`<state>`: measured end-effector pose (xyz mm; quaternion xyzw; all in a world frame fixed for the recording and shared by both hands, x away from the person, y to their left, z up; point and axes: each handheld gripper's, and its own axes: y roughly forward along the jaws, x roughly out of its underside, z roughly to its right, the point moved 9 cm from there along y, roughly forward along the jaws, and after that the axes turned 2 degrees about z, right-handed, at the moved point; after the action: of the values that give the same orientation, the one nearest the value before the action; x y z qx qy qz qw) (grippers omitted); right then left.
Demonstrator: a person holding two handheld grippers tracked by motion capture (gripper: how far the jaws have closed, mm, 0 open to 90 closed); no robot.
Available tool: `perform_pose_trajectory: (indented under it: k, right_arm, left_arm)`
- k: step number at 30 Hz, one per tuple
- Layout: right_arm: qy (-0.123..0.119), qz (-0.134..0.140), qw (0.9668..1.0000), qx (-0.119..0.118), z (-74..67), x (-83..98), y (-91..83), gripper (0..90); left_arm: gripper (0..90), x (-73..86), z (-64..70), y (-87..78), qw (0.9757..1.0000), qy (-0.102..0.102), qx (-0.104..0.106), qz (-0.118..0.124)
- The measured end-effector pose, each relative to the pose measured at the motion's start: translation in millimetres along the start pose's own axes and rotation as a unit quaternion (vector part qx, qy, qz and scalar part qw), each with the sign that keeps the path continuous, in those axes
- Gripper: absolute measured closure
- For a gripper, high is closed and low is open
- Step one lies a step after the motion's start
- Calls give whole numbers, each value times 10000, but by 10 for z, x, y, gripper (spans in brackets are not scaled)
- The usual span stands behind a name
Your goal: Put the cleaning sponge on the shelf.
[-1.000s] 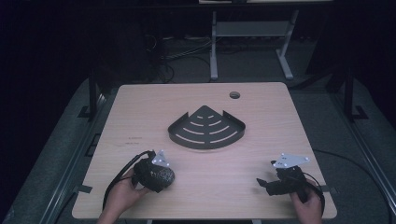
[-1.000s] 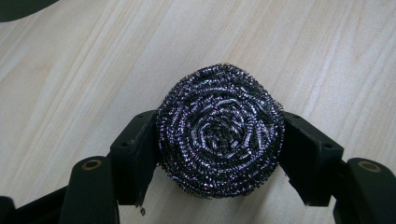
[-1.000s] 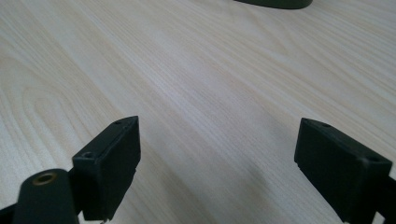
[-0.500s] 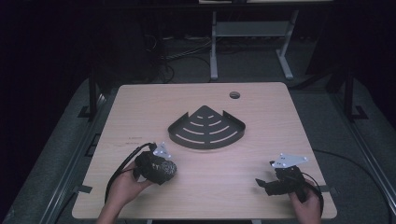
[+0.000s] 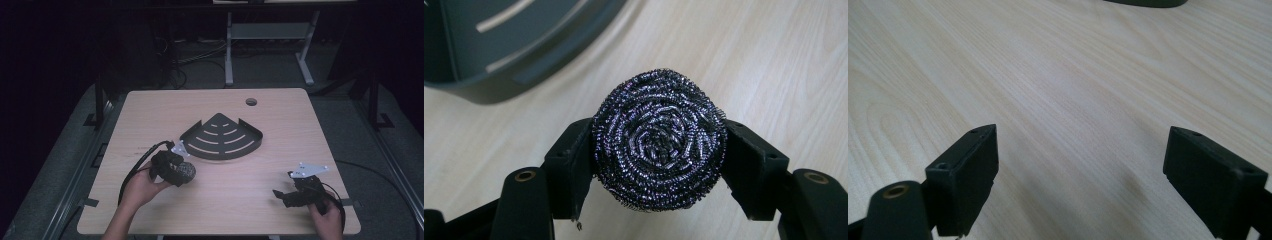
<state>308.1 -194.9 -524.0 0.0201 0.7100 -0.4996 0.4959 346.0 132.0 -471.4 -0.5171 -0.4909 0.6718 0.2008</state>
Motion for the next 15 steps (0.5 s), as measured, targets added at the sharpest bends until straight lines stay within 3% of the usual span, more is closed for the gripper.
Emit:
perform_pose_trajectory:
  k: [15]
  right_arm:
    - [-125, -25, 9999, -13, -13, -46, 56, 140]
  left_arm:
    - [337, -338, -126, 1, 10000, -7, 30, 23]
